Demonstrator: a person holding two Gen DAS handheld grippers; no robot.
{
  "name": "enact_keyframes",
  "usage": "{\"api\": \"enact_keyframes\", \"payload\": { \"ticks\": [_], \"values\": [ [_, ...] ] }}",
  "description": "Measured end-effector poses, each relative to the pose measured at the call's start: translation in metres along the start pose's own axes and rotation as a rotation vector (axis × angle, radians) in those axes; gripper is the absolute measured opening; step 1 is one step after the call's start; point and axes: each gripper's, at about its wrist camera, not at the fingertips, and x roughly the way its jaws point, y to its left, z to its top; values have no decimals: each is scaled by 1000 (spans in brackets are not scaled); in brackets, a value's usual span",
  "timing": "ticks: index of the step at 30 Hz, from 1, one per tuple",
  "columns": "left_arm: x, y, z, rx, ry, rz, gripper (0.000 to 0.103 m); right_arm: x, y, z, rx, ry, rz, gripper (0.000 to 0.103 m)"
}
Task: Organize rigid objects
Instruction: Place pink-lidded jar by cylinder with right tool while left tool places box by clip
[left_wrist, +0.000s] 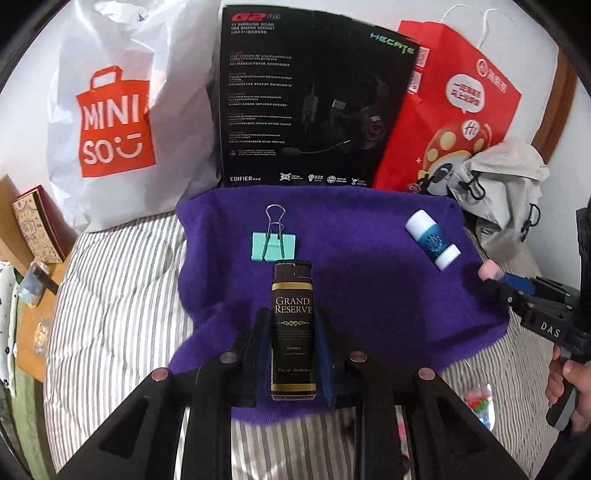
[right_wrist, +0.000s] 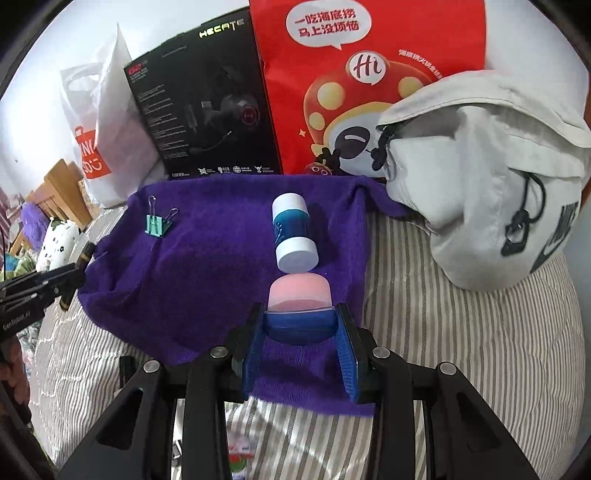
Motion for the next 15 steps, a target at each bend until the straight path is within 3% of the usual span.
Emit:
{"api": "enact_keyframes", "payload": {
  "ticks": [15],
  "values": [
    [49, 12, 14, 7, 60, 16, 22, 52, 4, 13, -51, 94, -12, 37]
  ]
}}
